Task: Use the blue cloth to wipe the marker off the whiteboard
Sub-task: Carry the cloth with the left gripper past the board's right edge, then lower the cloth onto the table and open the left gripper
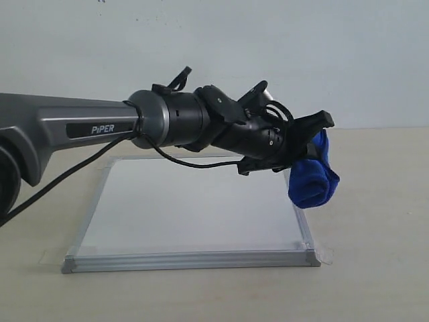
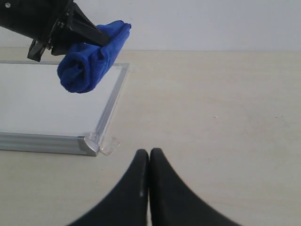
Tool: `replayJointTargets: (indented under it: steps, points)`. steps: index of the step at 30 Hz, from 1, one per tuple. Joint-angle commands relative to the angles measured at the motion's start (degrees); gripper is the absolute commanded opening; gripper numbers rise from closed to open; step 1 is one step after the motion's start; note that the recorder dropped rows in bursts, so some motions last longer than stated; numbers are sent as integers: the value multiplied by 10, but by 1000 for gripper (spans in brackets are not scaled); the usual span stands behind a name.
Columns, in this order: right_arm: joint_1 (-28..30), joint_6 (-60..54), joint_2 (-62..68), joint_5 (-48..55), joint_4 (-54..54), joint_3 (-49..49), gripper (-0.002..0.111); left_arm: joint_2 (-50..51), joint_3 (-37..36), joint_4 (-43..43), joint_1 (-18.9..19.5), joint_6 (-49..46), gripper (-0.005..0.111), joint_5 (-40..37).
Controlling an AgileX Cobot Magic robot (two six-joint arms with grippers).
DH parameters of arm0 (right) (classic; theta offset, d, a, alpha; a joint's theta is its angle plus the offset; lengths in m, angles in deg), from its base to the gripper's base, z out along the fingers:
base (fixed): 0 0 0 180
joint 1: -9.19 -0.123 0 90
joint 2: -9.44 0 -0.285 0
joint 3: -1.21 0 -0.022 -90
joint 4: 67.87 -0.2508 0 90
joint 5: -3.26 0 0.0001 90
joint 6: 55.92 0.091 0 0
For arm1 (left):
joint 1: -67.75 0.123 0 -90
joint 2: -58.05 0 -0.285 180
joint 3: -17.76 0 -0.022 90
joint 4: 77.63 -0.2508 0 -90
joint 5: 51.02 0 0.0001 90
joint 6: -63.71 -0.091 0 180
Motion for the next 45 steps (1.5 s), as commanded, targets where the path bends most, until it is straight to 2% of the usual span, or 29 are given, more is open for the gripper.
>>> replayJointTargets:
  steps: [1,9,16,26,45]
  points:
    - [1,0,-2,-5,0,0,0,20,-2,49,1,-4,4,30]
    - [1,0,-2,-5,0,0,0,51,-2,109,-2,-4,4,59]
    - [1,0,-2,-5,0,0,0,57,3,115,-8,-8,4,77]
    - [1,0,-2,-5,0,0,0,98,80,114,-33,-15,4,68]
    - [1,0,-2,-5,0,0,0,140,90,114,-27,-15,4,107]
